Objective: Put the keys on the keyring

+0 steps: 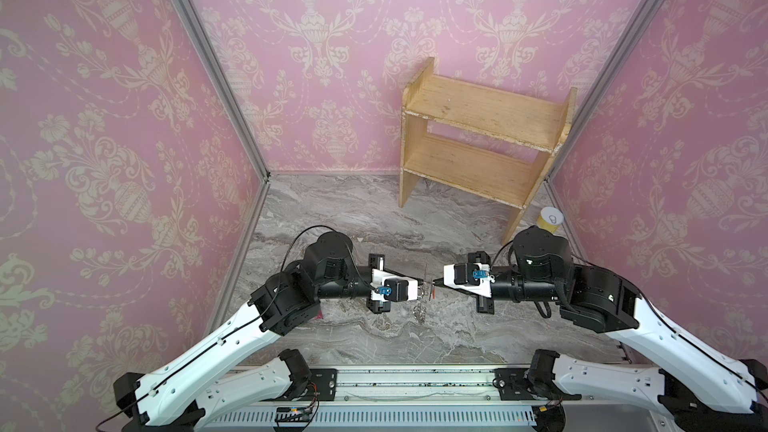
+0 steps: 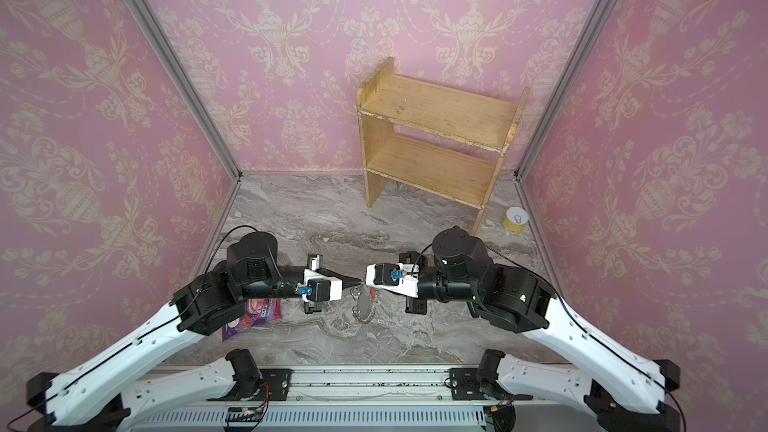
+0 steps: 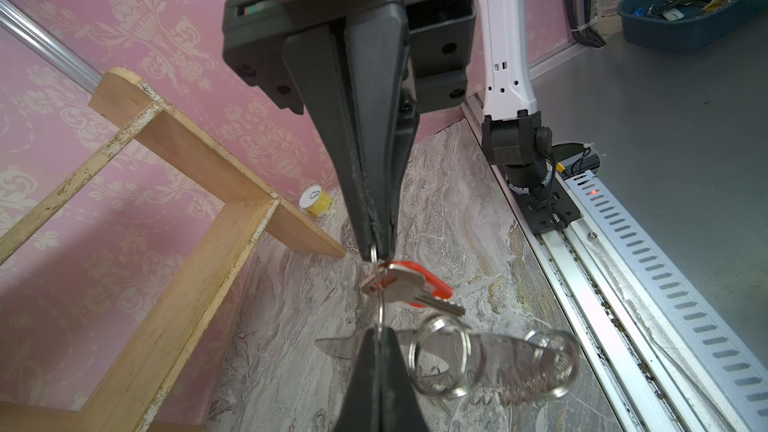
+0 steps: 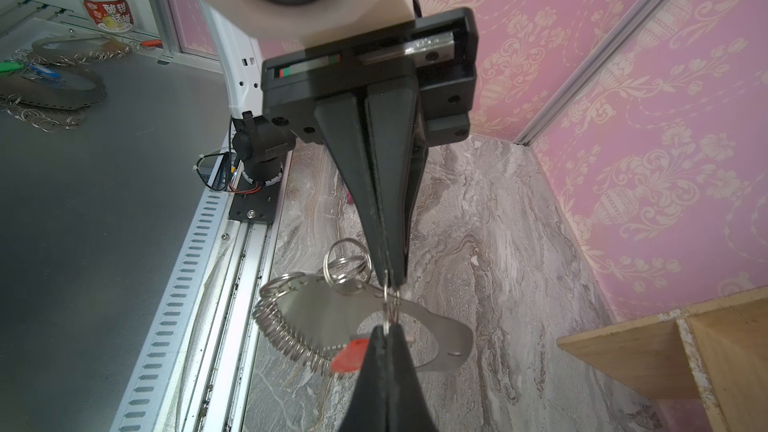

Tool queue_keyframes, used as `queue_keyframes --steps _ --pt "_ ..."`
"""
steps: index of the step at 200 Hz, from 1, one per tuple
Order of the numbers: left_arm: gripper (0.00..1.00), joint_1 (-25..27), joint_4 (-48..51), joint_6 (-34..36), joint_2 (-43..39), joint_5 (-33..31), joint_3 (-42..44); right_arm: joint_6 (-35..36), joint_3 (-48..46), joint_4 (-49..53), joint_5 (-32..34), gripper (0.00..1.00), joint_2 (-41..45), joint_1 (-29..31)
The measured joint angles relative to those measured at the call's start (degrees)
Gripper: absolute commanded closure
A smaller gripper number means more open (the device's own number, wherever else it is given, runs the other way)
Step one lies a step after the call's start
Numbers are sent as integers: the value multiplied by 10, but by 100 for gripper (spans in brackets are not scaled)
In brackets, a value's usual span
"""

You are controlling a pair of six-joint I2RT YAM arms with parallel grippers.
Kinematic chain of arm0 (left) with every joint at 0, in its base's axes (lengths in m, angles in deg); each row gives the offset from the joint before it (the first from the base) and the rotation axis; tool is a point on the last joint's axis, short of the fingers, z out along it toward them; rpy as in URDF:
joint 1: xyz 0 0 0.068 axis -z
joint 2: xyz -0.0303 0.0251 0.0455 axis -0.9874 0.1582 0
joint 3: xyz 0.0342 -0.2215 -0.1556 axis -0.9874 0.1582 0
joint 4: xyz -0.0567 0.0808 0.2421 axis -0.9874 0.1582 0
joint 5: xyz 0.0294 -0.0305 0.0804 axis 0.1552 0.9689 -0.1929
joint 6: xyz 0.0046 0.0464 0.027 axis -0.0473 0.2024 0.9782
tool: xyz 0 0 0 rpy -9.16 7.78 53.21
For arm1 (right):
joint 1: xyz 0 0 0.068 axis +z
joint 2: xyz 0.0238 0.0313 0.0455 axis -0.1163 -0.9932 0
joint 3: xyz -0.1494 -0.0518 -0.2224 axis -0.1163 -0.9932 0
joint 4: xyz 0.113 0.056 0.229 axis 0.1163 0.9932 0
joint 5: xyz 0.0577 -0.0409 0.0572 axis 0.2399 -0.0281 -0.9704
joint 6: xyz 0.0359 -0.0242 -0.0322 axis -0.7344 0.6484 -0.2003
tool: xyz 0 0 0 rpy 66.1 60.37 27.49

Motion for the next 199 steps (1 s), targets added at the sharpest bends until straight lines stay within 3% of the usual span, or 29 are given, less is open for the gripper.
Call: queue_keyframes --steps 199 --pt "100 5 17 19 0 -1 0 10 4 -1 0 100 -6 0"
